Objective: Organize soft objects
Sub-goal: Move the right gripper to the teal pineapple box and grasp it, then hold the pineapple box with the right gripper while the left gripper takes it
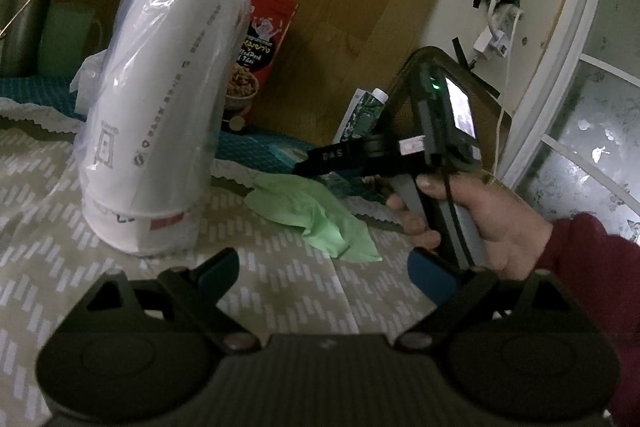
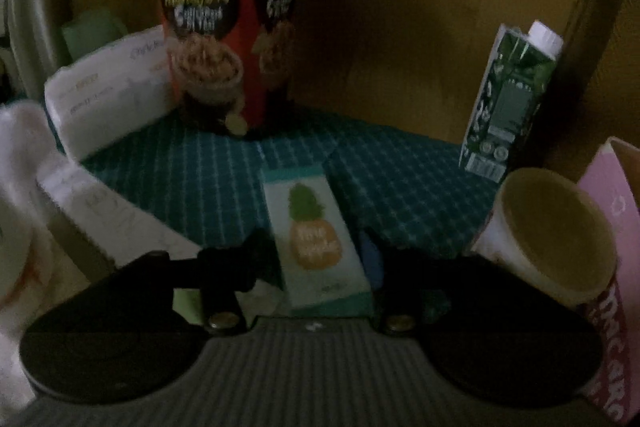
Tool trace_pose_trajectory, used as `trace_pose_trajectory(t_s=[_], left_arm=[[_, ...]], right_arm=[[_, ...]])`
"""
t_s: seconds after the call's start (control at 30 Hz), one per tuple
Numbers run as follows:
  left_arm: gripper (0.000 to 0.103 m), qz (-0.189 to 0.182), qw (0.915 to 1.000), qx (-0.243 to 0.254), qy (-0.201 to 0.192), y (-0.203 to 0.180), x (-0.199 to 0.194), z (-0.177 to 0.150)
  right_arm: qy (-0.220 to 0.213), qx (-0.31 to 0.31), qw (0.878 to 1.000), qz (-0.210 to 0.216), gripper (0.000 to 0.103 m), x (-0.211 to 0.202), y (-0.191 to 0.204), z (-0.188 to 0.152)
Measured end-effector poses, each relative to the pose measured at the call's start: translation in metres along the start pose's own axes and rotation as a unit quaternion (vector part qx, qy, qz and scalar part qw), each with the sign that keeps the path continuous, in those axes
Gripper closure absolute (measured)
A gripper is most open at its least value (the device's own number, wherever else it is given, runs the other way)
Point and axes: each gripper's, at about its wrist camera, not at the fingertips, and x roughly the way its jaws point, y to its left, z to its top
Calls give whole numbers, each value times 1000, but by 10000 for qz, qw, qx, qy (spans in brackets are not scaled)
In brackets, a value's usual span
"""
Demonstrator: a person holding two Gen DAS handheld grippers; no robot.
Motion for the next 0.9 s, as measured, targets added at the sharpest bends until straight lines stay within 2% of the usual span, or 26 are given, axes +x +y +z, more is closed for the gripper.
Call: trace_pose_trajectory(t_s=[0.1, 0.33, 0.47, 0.5, 0.73, 0.83, 0.9], left_arm=[[8, 12, 10000, 7, -1, 1, 1, 0], [8, 89, 9999, 129, -2, -1, 1, 0], [8, 224, 9985, 490, 26, -13, 2, -3], [4, 274, 9977, 619, 67, -17, 3, -4], [2, 548, 9893, 1301, 363, -48, 10, -13], [1, 26, 9927, 1093, 518, -64, 8, -19], [1, -158, 9939, 930, 563, -76, 9, -22]], right_arm=[[-36, 275, 9996, 83, 55, -3, -6, -4], [-304, 342, 9988, -178, 58, -39, -13, -41], [-502, 438, 9975, -248, 58, -78, -14, -82], [-544, 414, 9973, -258, 58, -88, -13, -92], [-831, 457, 9952, -232, 58, -166, -2, -171], [-969, 398, 9940, -313, 58, -187, 11, -200], [-1074, 284, 9931, -387, 55, -195, 17, -212]])
